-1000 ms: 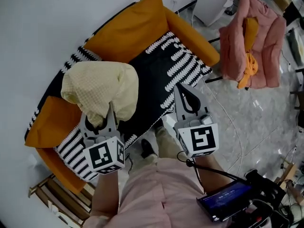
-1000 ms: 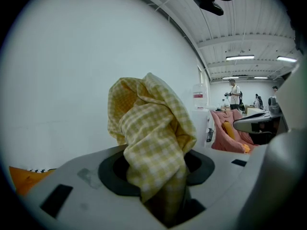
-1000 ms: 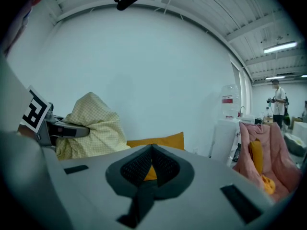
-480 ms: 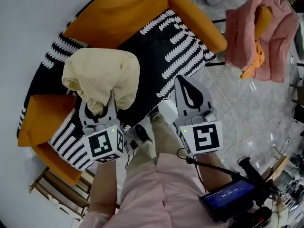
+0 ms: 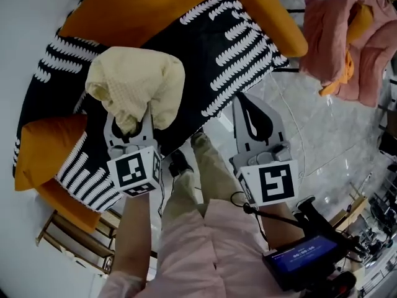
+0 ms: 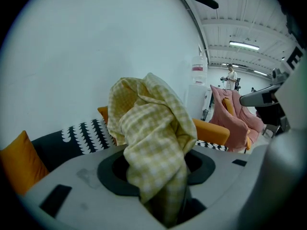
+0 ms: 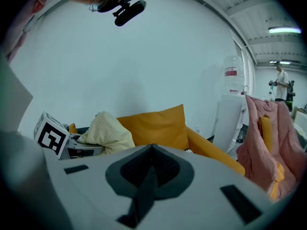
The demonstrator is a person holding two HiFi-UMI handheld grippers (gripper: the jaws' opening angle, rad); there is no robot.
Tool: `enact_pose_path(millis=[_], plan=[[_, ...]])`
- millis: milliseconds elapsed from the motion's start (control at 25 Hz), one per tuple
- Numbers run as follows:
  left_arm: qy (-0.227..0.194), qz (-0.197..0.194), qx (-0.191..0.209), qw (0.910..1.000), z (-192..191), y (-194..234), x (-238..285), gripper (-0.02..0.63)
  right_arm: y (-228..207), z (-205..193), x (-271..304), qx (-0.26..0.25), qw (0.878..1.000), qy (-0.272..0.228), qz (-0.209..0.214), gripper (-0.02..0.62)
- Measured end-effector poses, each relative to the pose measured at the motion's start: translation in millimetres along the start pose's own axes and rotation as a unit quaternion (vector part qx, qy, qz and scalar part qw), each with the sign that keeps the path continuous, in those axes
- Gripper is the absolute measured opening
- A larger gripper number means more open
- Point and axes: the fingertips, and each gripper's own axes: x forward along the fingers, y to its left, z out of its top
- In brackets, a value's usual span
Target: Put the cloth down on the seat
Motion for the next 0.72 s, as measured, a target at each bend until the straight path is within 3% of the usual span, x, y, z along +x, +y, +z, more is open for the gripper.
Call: enact_pose_path(millis=[720], plan=[[0.076,-0.01,0.005,0.997,-52,15,48,0.263,-4,-14,9,0.008,0.999,0.027,-0.016,0.002]])
